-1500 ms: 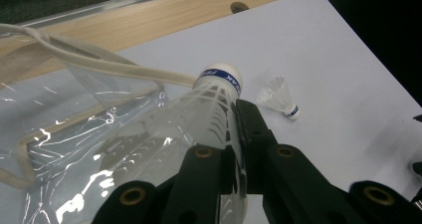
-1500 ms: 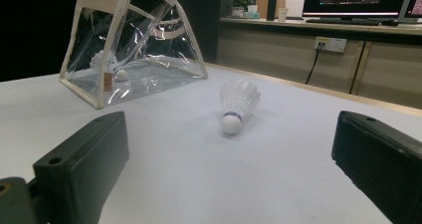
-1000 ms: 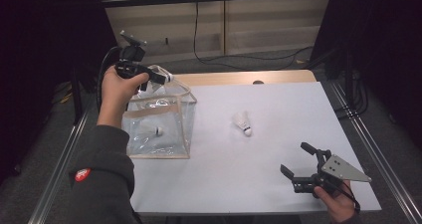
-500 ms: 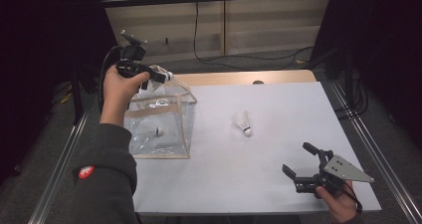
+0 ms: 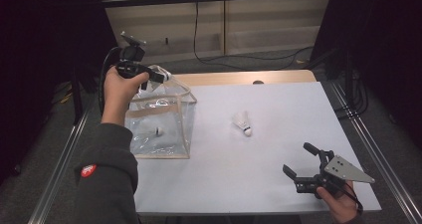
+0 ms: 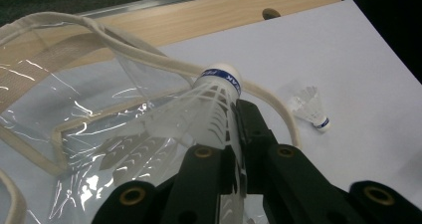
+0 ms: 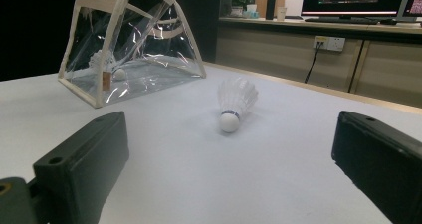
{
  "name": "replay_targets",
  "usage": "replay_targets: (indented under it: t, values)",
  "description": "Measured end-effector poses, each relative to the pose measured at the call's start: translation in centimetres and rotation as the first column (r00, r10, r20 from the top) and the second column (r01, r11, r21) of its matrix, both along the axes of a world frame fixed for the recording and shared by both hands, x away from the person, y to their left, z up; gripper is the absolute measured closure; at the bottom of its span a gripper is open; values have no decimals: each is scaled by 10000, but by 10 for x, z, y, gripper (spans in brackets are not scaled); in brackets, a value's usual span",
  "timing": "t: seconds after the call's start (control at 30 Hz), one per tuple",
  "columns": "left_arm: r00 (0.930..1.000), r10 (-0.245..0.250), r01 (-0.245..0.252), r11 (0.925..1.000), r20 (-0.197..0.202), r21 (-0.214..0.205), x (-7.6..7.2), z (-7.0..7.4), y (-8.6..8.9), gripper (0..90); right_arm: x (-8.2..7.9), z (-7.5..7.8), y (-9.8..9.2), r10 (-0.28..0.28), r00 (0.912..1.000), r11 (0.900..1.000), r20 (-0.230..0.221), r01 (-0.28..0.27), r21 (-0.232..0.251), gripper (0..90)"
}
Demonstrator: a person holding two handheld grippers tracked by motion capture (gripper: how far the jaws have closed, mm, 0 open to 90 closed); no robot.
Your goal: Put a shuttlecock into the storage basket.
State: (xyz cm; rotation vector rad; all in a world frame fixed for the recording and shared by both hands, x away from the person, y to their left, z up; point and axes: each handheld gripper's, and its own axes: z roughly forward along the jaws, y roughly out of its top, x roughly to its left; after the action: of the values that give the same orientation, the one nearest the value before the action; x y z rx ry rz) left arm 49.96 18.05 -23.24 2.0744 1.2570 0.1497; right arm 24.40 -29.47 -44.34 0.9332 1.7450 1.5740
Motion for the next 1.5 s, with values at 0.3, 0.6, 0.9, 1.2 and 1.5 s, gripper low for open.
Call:
replay_targets:
  t: [0.3, 0.6, 0.9, 1.2, 1.5]
  values:
    - [10000, 45, -45, 10000, 8, -55, 2, -1, -1, 877, 0, 0, 0, -15, 10000, 10000, -20, 15, 0, 11]
    - [9998, 202, -202, 9997, 28, -117, 5, -2, 0, 876, 0, 0, -1, -17, 10000, 10000, -24, 17, -24, 12]
    - [9993, 365, -365, 9993, 19, 27, 7, -5, 0, 876, 0, 0, -1, -35, 10000, 10000, 6, 35, -13, 11]
    - [9982, 600, -600, 9982, 42, -3, 10, -10, 3, 873, 0, 0, -2, -25, 10000, 10000, 4, 25, -35, 11]
    - [9971, 761, -760, 9971, 78, -9, 12, -12, 8, 872, 0, -1, -1, -35, 10000, 10000, -6, 35, 17, 11]
